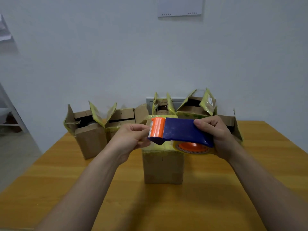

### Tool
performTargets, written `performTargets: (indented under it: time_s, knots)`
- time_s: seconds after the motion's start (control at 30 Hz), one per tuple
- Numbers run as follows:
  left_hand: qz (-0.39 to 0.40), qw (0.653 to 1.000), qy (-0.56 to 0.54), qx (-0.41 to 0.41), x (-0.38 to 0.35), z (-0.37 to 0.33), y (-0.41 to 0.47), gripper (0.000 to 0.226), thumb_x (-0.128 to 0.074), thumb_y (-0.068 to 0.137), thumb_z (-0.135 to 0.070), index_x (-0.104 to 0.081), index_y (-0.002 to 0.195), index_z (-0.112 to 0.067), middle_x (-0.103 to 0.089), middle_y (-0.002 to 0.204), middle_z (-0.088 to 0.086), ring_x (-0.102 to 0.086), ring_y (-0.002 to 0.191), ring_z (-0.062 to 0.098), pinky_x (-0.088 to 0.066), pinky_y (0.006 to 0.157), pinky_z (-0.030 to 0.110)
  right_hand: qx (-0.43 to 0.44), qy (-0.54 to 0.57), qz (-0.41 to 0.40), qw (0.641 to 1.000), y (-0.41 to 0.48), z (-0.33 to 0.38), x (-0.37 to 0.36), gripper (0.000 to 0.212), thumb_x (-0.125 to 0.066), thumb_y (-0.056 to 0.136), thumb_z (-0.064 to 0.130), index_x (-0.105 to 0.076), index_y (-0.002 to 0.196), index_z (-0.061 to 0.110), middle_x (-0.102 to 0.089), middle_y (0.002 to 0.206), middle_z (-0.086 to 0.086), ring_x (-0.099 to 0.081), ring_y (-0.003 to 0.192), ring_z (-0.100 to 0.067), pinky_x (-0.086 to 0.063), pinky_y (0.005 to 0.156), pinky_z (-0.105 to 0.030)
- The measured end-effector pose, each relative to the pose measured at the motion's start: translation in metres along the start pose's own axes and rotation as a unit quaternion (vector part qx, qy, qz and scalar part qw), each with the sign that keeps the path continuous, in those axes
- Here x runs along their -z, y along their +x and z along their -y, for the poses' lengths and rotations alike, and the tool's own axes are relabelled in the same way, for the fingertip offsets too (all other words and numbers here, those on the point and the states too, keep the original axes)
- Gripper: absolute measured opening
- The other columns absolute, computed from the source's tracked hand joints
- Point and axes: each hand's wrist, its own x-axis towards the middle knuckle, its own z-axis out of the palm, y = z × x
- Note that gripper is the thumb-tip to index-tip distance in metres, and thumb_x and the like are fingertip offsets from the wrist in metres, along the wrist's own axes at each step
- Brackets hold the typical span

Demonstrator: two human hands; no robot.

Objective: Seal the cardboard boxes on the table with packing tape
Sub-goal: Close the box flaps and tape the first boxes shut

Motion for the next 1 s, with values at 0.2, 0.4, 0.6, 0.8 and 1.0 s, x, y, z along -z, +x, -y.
performTargets:
  time_s: [0.2,0.4,0.6,0.8,1.0]
  knots:
    - [-0.039,0.999,0.019,-0.003,0.003,0.006,-0.003,0.011,-0.075,0.091,-0.018,-0.083,0.093,-0.011,-0.08,0.092,0.006,-0.07,0.085,0.014,-0.053,0.066,0.024,-0.016,-0.056,0.037,0.998,-0.002,-0.003,0.003,0.073,-0.065,0.084,0.064,-0.071,0.089,-0.008,-0.066,0.081,-0.032,-0.061,0.07,-0.041,-0.05,0.065,-0.029]
    - [-0.051,0.998,0.021,-0.016,0.013,0.018,-0.014,0.012,-0.078,0.088,-0.019,-0.083,0.091,-0.008,-0.078,0.084,0.009,-0.067,0.074,0.013,-0.055,0.063,0.023,-0.034,-0.08,0.016,0.996,-0.006,0.006,0.009,0.033,-0.059,0.096,0.036,-0.079,0.081,0.015,-0.072,0.079,-0.015,-0.066,0.069,-0.027,-0.05,0.061,-0.021]
    - [-0.049,0.997,0.059,-0.021,0.01,0.027,-0.017,0.012,-0.08,0.087,-0.023,-0.084,0.085,-0.012,-0.077,0.081,0.01,-0.067,0.072,0.013,-0.055,0.065,0.023,-0.042,-0.13,0.008,0.991,-0.013,0.008,0.019,0.049,-0.058,0.089,0.042,-0.073,0.088,-0.004,-0.067,0.082,-0.028,-0.059,0.077,-0.048,-0.048,0.061,-0.026]
    - [-0.082,0.976,0.189,-0.064,0.002,0.03,-0.01,0.012,-0.081,0.087,-0.027,-0.083,0.082,-0.017,-0.076,0.072,0.003,-0.07,0.068,0.012,-0.055,0.062,0.022,-0.037,-0.21,0.026,0.977,-0.012,0.013,0.016,0.046,-0.058,0.088,0.048,-0.074,0.089,0.005,-0.072,0.08,-0.013,-0.068,0.076,-0.032,-0.05,0.066,-0.032]
    - [-0.151,0.923,0.334,-0.113,-0.001,0.029,-0.008,0.01,-0.082,0.086,-0.036,-0.081,0.081,-0.028,-0.073,0.074,-0.012,-0.069,0.076,0.005,-0.058,0.064,0.025,-0.036,-0.253,0.025,0.967,-0.001,0.019,0.004,0.045,-0.059,0.086,0.053,-0.075,0.087,0.011,-0.073,0.08,-0.009,-0.068,0.078,-0.029,-0.053,0.069,-0.042]
